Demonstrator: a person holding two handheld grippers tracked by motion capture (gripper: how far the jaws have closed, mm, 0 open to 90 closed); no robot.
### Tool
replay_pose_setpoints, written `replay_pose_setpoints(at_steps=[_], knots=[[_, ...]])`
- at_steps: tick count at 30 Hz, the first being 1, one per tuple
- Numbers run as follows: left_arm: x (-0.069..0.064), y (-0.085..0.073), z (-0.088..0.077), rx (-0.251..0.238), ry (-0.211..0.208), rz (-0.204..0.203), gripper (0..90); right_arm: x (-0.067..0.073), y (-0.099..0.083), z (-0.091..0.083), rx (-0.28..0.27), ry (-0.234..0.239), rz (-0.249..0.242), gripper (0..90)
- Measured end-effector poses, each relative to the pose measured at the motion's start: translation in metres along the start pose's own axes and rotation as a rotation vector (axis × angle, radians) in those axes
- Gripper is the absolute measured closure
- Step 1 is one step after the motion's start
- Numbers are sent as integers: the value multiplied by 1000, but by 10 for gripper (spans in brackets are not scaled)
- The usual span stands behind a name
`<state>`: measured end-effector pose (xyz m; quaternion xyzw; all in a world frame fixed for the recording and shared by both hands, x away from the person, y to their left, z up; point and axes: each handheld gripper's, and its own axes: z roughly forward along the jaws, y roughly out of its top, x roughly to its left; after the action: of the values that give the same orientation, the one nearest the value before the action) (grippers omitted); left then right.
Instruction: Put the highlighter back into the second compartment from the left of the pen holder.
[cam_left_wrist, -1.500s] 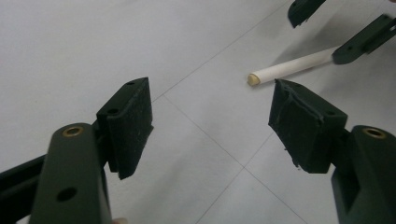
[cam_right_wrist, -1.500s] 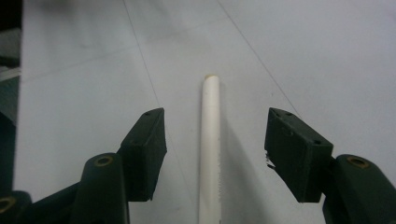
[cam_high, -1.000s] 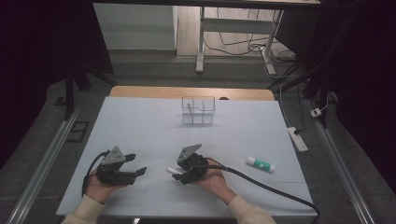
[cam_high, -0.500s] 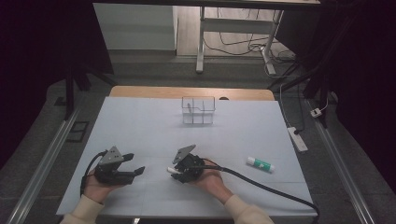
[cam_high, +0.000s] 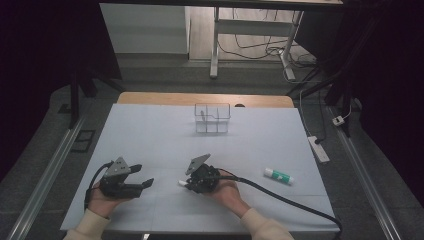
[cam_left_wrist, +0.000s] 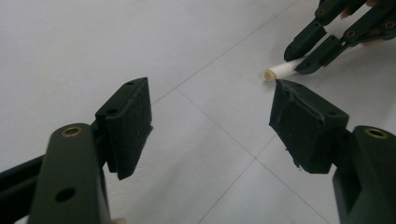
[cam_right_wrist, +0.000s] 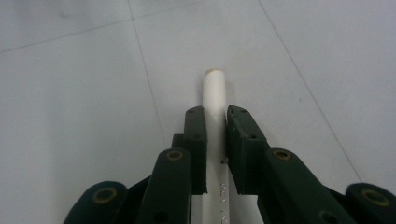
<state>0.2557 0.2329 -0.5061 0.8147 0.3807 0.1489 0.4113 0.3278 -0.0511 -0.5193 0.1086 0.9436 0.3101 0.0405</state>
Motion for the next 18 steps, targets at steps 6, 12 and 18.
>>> replay_pose_setpoints(at_steps=[6,12,18], knots=[[1,0,-1,-6,-7,-4,300,-1,4,-14,-47,-22,1,777],[0,0,0,-2,-6,-4,300,-3,7,-28,-113,-45,6,777],[0,0,0,-3,-7,-4,300,-7,7,-38,-164,-63,27,777]])
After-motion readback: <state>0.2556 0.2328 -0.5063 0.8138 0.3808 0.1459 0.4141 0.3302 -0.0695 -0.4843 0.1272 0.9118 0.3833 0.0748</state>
